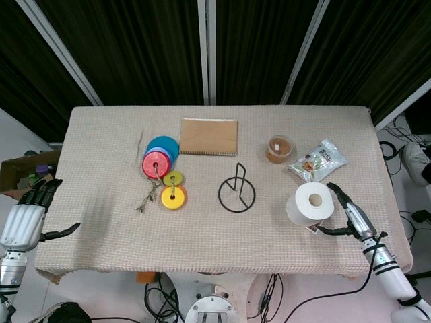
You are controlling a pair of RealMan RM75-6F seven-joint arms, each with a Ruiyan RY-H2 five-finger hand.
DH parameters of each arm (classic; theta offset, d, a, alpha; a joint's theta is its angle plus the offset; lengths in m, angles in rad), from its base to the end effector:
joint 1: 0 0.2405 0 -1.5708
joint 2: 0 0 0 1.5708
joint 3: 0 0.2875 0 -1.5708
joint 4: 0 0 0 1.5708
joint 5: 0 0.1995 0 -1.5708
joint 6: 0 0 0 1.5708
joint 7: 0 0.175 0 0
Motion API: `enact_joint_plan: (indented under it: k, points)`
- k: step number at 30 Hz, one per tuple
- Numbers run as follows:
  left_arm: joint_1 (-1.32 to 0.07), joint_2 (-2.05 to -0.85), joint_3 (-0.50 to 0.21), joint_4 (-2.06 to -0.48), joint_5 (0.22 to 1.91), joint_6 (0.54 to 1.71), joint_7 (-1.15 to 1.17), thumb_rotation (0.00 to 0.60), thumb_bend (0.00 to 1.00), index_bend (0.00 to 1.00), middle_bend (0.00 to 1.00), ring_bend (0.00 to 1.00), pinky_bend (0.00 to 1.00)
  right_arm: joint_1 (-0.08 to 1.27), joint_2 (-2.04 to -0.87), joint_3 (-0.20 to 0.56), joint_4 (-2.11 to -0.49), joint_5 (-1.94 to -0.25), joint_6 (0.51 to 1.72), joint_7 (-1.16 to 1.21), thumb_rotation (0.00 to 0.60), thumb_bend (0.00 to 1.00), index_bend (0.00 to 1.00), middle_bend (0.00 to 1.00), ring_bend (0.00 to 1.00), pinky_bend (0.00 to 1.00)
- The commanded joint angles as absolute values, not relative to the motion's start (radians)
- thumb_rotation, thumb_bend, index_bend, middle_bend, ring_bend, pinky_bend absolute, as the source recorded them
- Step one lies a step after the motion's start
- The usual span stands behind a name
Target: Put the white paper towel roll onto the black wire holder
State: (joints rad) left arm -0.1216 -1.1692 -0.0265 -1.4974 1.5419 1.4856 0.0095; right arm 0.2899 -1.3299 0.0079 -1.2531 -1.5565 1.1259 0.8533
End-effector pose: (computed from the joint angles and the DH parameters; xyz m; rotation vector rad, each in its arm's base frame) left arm -0.3408 0.2229 0.1688 -1.4693 -0.8215 -0.8840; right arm -0.3629 -0.2752 0.0785 1.3382 -1.6674 1.1860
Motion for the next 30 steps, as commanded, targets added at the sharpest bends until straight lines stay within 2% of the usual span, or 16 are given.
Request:
enact_joint_plan:
  k: [1, 20, 22, 25, 27, 30]
  points:
    - [-0.122, -1.173, -0.027, -1.491, 1.542, 1.486, 0.004, 0.278, 0.1, 0.07, 0.11, 0.08, 0.25, 0.291, -1.332, 0.01, -1.252, -1.55, 1.129, 0.852, 0.6, 0.0, 0.0, 0.0, 0.0, 0.0]
    - [-0.114, -1.17, -0.024, -1.486, 1.544, 1.495, -0.006, 0.281, 0.1, 0.07, 0.11, 0.08, 0.25, 0.33, -1.347, -0.004, -1.234, -1.559, 1.113, 0.895, 0.6, 0.01, 0.0, 0.0, 0.0, 0.02]
    - [-0.113, -1.17, -0.024, -1.483, 1.542, 1.495, -0.01, 0.28, 0.1, 0.07, 0.11, 0.08, 0.25, 0.33, -1.353, -0.001, -1.232, -1.556, 1.118, 0.896, 0.6, 0.03, 0.0, 0.02, 0.02, 0.09]
    - [-0.111, -1.168, -0.024, -1.48, 1.542, 1.497, -0.015, 0.278, 0.1, 0.07, 0.11, 0.08, 0.25, 0.324, -1.372, 0.012, -1.221, -1.543, 1.144, 0.89, 0.6, 0.08, 0.06, 0.17, 0.19, 0.27]
    - [-0.11, -1.166, -0.024, -1.48, 1.543, 1.5, -0.017, 0.28, 0.1, 0.07, 0.11, 0.08, 0.25, 0.322, -1.377, 0.016, -1.221, -1.533, 1.145, 0.89, 0.6, 0.12, 0.21, 0.31, 0.32, 0.41]
    - [-0.109, -1.164, -0.024, -1.481, 1.543, 1.501, -0.019, 0.278, 0.1, 0.07, 0.11, 0.08, 0.25, 0.325, -1.376, 0.02, -1.226, -1.518, 1.133, 0.882, 0.6, 0.18, 0.41, 0.46, 0.45, 0.55]
